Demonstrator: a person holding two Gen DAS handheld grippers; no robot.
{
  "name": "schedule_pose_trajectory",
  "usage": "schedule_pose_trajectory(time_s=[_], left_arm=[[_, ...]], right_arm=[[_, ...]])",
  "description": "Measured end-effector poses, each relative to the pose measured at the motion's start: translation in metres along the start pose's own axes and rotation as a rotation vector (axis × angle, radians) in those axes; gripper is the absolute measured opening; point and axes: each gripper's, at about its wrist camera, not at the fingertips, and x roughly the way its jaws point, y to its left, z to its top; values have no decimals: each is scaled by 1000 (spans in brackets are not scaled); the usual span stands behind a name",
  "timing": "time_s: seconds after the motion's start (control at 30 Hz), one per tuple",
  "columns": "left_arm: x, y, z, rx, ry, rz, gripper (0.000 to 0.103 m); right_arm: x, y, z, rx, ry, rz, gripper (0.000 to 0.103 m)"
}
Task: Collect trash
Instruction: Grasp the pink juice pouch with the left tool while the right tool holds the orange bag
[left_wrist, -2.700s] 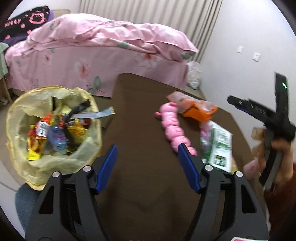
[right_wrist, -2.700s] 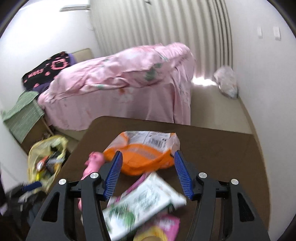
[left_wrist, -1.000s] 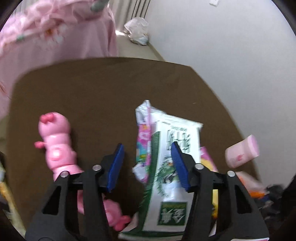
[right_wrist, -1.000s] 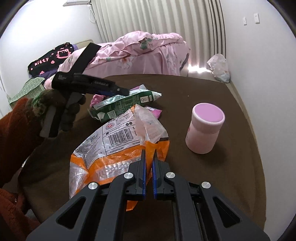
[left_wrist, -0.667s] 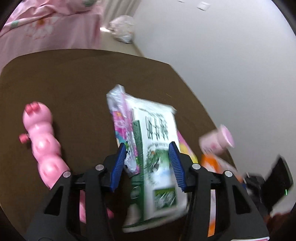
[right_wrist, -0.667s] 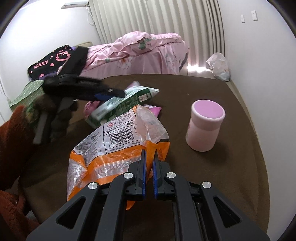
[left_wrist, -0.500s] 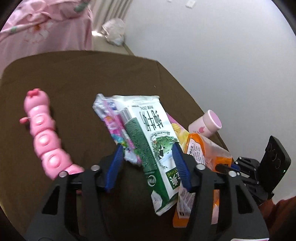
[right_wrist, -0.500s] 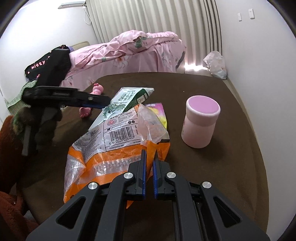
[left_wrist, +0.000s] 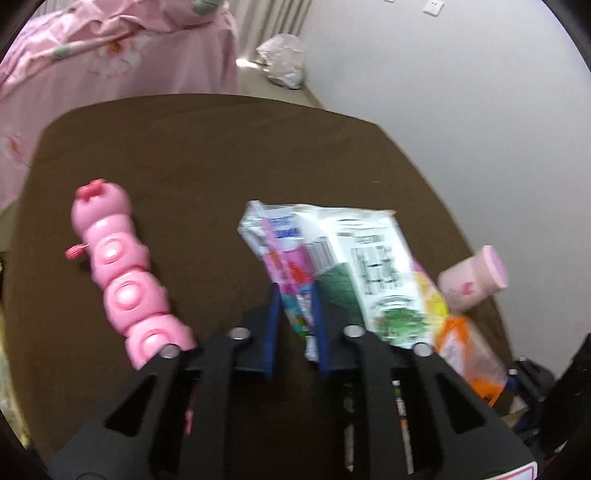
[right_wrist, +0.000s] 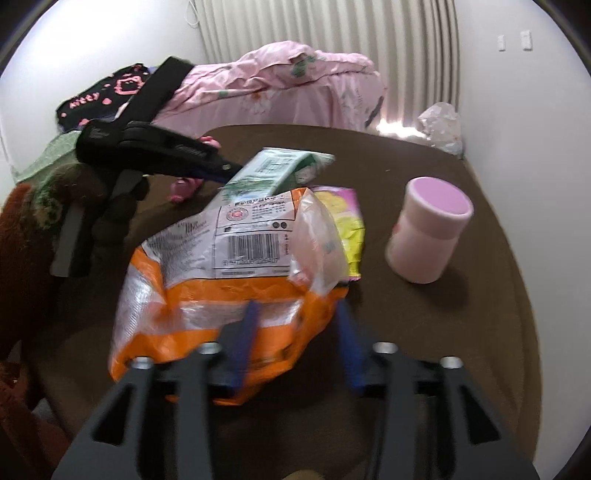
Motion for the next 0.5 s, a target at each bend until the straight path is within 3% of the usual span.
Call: schedule_pose_trajectory(time_s=[0.1,0.23,0.4,0.5], left_arm=[[-16,-5,-4,14,-49,26,5],[-69,-2,-23,2,-160,42,4],[-119,8,-59,-27,-199,93,4],[-135,14,-79,-43,-201,116,4]], right_arm=[[-1,2,0,27,6,31,57],[-7,5,0,14,7,10,58],[-20,8,0,34,-14,4,58],[-25,26,2,-37,-7,-3,61]])
